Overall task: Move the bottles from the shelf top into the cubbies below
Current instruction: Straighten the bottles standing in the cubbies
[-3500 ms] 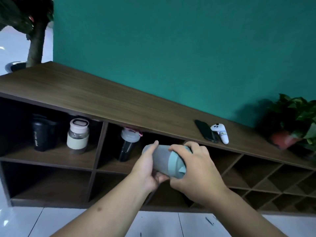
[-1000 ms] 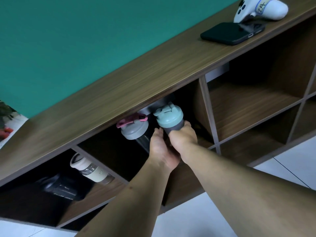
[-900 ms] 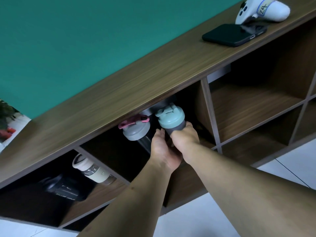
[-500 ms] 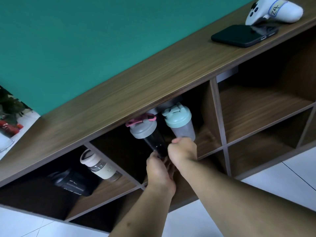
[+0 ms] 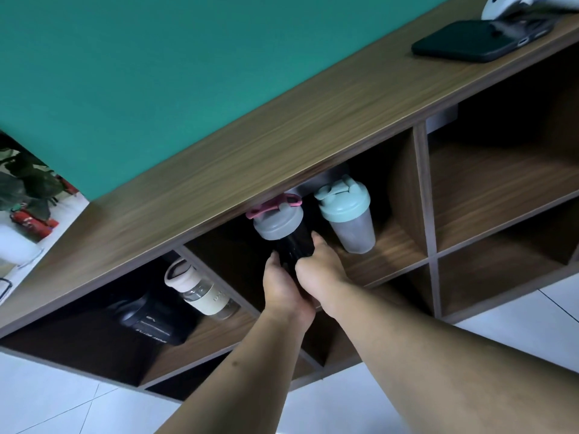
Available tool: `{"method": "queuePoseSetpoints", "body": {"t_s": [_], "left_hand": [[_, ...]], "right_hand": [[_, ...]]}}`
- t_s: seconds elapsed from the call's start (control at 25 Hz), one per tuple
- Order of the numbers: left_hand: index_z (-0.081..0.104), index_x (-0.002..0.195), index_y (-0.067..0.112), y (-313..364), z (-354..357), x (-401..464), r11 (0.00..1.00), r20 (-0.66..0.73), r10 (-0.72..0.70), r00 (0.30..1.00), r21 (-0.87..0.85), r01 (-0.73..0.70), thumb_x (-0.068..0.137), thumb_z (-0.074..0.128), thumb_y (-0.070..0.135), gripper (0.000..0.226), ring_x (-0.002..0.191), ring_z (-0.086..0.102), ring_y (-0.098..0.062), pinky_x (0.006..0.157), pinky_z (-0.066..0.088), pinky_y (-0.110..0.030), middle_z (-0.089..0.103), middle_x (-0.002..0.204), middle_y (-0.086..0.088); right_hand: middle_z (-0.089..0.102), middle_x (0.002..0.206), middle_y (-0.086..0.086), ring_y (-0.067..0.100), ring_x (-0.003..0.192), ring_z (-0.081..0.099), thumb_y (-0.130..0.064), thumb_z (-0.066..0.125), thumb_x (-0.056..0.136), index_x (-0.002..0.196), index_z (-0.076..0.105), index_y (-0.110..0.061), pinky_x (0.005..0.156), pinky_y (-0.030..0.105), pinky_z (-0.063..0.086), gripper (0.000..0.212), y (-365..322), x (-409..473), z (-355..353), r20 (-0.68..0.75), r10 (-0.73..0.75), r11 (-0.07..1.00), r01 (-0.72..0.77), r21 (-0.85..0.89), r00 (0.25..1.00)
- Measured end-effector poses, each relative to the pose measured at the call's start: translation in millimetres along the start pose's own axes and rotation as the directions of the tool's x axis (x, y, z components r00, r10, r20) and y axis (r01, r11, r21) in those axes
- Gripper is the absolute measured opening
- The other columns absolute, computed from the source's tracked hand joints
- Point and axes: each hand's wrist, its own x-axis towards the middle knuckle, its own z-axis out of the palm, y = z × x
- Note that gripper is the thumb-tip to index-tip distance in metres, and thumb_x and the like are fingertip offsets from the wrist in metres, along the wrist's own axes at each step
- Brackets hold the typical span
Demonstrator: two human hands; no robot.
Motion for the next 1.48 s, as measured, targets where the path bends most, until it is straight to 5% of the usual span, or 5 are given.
{"method": "queuePoseSetpoints", "body": {"t_s": [0.32,0.64,0.92,1.12,1.48], "left_hand": [[0.072,0.104,0.016,-2.0,-8.0,-24.3,0.997,0.001,0.063,0.998,0.037,-0.063,0.122,0.041,0.037,0.042,0.096,0.074,-0.027,0.082,0.060,-0.043,0.084,0.058,0.001],[0.074,0.088,0.002,-7.5,-120.2,-33.0,0.995,-0.279,0.061,0.958,0.093,-0.036,0.112,0.047,0.031,0.047,0.079,0.073,-0.037,0.078,0.065,-0.044,0.078,0.091,-0.018],[0.066,0.096,0.013,77.7,-167.7,-7.0,0.979,-0.196,0.153,0.969,-0.102,-0.175,0.120,0.044,0.034,0.038,0.071,0.070,-0.020,0.069,0.051,-0.033,0.078,0.054,0.003],[0.080,0.140,0.012,91.8,-171.8,35.0,0.967,-0.068,0.065,0.996,-0.240,-0.079,0.111,0.043,0.063,0.069,0.123,0.078,-0.039,0.106,0.062,-0.047,0.086,0.128,-0.019],[0.064,0.085,0.023,100.2,-176.4,33.0,0.980,-0.079,0.133,0.988,-0.135,-0.143,0.123,0.032,0.043,0.054,0.066,0.079,-0.018,0.083,0.055,-0.038,0.074,0.043,0.009]], "right_hand": [[0.070,0.154,0.014,0.038,0.141,0.067,0.006,0.055,0.104,0.161,0.059,-0.017,0.114,0.042,0.056,0.061,10.9,2.7,-3.0,-0.087,-0.015,0.996,0.007,-0.084,0.996],[0.070,0.072,0.013,0.022,0.052,0.063,0.006,0.053,0.103,0.087,0.073,-0.003,0.042,0.015,0.046,0.027,45.0,-66.5,52.4,0.192,0.205,0.800,-0.051,-0.598,0.960],[0.070,0.150,0.011,0.037,0.136,0.067,0.004,0.051,0.107,0.161,0.054,-0.023,0.109,0.040,0.056,0.060,20.0,-85.6,161.6,0.161,-0.012,0.915,0.075,-0.396,0.987],[0.053,0.173,0.009,0.034,0.153,0.057,0.003,0.061,0.105,0.181,0.019,-0.028,0.103,0.032,0.049,0.092,15.1,-53.5,178.4,0.141,-0.028,0.924,0.079,-0.374,0.990],[0.067,0.132,-0.007,0.020,0.132,0.064,0.021,0.057,0.095,0.177,0.028,-0.037,0.107,0.032,0.044,0.105,23.4,-15.9,194.8,0.176,-0.061,0.961,0.105,-0.255,0.982]]}}
